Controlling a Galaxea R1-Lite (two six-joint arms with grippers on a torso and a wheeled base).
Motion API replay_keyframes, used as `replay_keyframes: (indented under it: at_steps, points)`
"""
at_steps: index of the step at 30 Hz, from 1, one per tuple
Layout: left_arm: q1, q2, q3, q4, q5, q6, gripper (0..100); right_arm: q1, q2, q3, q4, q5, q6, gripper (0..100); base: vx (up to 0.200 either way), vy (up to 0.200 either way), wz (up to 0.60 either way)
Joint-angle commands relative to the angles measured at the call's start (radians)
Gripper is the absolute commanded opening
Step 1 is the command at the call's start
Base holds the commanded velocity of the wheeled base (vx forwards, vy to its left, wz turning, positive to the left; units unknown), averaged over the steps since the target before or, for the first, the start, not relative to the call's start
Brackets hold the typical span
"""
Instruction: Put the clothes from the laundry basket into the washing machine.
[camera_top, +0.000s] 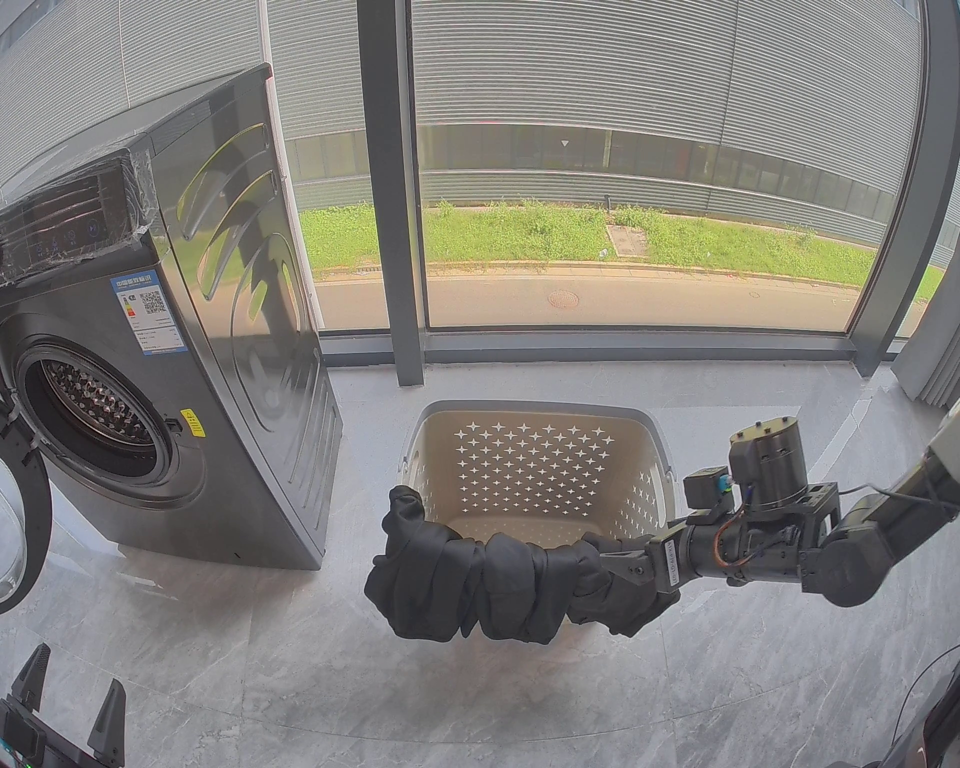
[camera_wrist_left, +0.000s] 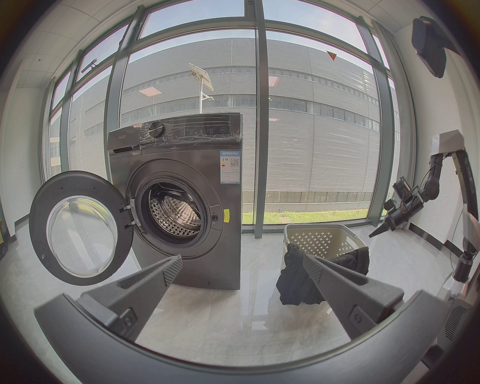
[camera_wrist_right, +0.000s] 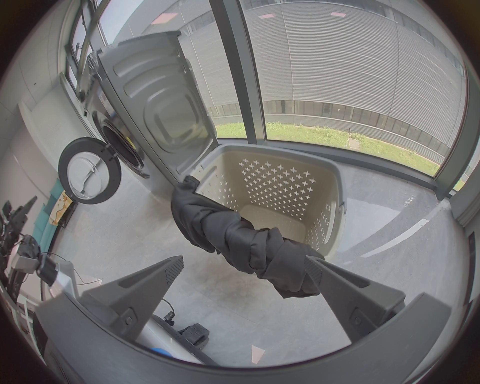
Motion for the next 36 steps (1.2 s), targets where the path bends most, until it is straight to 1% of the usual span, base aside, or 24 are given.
replay_keyframes:
  at_steps: [1,3,7,17,18,19,22,36]
  points:
    - [0.0,-0.018,0.016,-0.002,0.0,-0.003,100,0.005,0.133,-0.029,-0.01,-0.014,-0.002,100,0.0,0.0,0.0]
    - [0.0,-0.018,0.016,-0.002,0.0,-0.003,100,0.001,0.159,-0.039,-0.027,-0.018,-0.002,100,0.0,0.0,0.0]
    - [0.0,-0.018,0.016,-0.002,0.0,-0.001,100,-0.011,0.212,-0.075,-0.062,-0.048,-0.004,100,0.0,0.0,0.0]
    - [0.0,-0.018,0.016,-0.002,0.0,-0.001,100,-0.021,0.332,-0.138,-0.095,-0.054,-0.004,100,0.0,0.0,0.0]
    - [0.0,-0.018,0.016,-0.002,0.002,-0.003,100,-0.027,0.351,-0.163,-0.102,-0.055,-0.005,100,0.0,0.0,0.0]
    - [0.0,-0.018,0.016,-0.002,0.002,-0.003,100,-0.027,0.354,-0.167,-0.101,-0.055,-0.005,100,0.0,0.0,0.0]
    - [0.0,-0.018,0.016,-0.002,0.002,-0.003,100,-0.042,0.364,-0.193,-0.102,-0.068,-0.008,100,0.0,0.0,0.0]
    - [0.0,-0.018,0.016,-0.002,0.003,-0.001,100,-0.06,0.372,-0.21,-0.102,-0.068,-0.013,100,0.0,0.0,0.0]
